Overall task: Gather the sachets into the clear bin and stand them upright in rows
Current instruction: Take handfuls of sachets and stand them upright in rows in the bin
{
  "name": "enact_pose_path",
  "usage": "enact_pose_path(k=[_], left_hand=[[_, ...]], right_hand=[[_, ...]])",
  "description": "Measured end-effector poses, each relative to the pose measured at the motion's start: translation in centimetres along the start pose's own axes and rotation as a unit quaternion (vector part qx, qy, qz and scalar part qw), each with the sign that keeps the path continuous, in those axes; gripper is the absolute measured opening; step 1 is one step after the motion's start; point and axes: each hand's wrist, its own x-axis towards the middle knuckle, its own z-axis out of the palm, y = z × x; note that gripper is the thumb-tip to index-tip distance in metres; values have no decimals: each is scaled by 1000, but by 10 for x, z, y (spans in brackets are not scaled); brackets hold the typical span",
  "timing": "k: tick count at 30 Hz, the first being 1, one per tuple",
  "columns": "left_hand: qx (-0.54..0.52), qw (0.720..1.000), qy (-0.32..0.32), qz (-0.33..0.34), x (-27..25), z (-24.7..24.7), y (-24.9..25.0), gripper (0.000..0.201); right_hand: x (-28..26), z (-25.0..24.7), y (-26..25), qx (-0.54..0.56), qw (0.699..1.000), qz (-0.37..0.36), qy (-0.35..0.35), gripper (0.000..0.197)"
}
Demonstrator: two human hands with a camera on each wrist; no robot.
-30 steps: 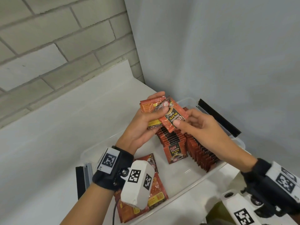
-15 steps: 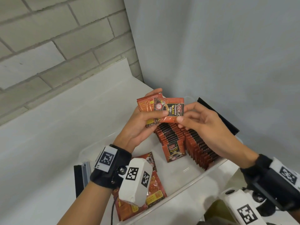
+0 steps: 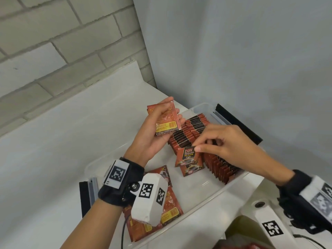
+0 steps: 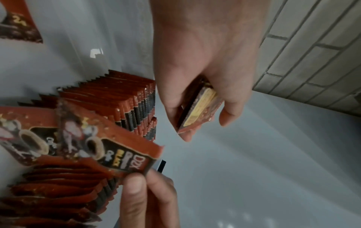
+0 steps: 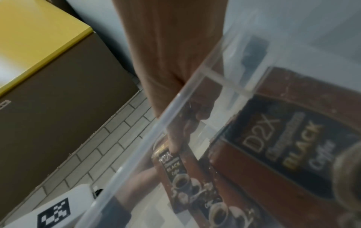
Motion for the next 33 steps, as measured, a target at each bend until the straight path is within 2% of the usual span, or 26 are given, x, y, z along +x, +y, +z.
enact_pose_path(k=[4, 8, 22, 29, 33], left_hand=[[9, 1000, 0, -13, -1, 1, -1, 23], [23, 999, -3, -22, -2, 1, -2, 24], [97, 995, -34, -3, -1, -3, -3, 28], [101, 994, -49, -3, -1, -3, -3, 32], [103, 992, -66, -2, -2, -2, -3, 36]], right_hand=[[0, 3, 5, -49, 998, -14, -46, 11], [1, 6, 8, -87, 992, -35, -79, 9], [1, 6, 7, -98, 988, -7, -116, 11], [1, 5, 5, -94, 988, 17, -119, 18], [2, 2, 0, -18, 994, 74, -73, 23]])
